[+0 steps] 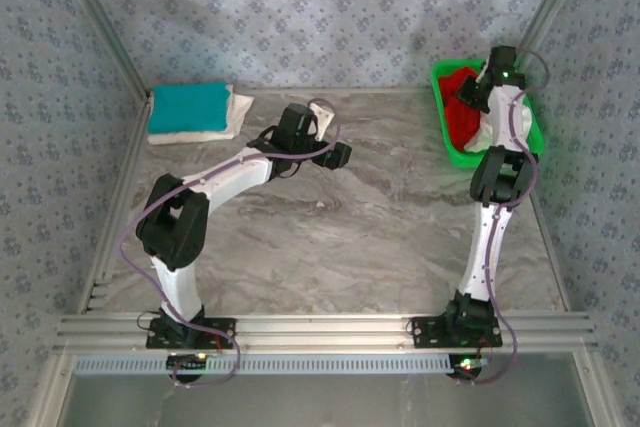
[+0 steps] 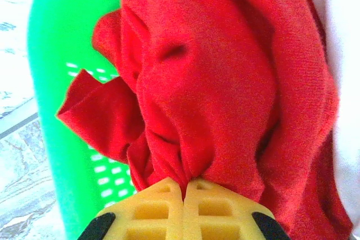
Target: Fold and stack the t-shirts
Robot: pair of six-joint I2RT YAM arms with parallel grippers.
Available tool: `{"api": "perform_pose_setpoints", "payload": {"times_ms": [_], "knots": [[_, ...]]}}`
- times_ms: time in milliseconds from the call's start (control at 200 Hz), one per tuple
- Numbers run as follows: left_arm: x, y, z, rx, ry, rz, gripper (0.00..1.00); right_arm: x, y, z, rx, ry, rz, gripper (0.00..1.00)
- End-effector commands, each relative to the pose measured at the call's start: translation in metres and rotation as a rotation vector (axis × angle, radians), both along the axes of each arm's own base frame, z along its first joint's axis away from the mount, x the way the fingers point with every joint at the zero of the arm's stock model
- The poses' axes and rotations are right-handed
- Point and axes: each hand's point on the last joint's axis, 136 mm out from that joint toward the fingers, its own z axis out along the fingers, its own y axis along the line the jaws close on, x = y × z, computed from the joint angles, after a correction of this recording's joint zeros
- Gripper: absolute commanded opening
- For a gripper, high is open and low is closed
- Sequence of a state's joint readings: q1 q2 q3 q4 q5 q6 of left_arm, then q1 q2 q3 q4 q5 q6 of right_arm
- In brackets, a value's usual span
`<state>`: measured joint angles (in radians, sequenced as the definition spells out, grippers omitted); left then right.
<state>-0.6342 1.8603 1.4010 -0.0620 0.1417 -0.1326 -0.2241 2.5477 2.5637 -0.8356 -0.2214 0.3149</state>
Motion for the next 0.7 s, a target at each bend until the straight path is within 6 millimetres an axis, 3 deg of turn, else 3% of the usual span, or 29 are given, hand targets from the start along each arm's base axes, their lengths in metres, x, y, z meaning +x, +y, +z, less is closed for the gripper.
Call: {"api": "perform_pose_setpoints", "payload": {"times_ms": [0, 155, 380, 485, 695], "knots": [[0.002, 0.002, 0.029, -0.048, -0.049, 0.018, 0.97, -0.005, 0.002, 0.100, -0.055, -0.177, 0.008, 0.00], [-0.004, 0.006, 0.051, -0.074, -0.072, 0.026, 0.97, -0.020, 0.016, 0.171, -0.132, -0.293, 0.020, 0.00], [-0.029, 0.034, 0.132, -0.144, -0.224, 0.053, 0.97, -0.051, 0.041, 0.285, -0.275, -0.511, 0.037, 0.00], [-0.042, 0.051, 0.159, -0.154, -0.310, 0.077, 0.98, -0.071, 0.062, 0.340, -0.352, -0.635, 0.063, 0.00], [-0.057, 0.072, 0.169, -0.155, -0.383, 0.111, 0.98, -0.123, 0.110, 0.439, -0.478, -0.889, 0.125, 0.00]]}}
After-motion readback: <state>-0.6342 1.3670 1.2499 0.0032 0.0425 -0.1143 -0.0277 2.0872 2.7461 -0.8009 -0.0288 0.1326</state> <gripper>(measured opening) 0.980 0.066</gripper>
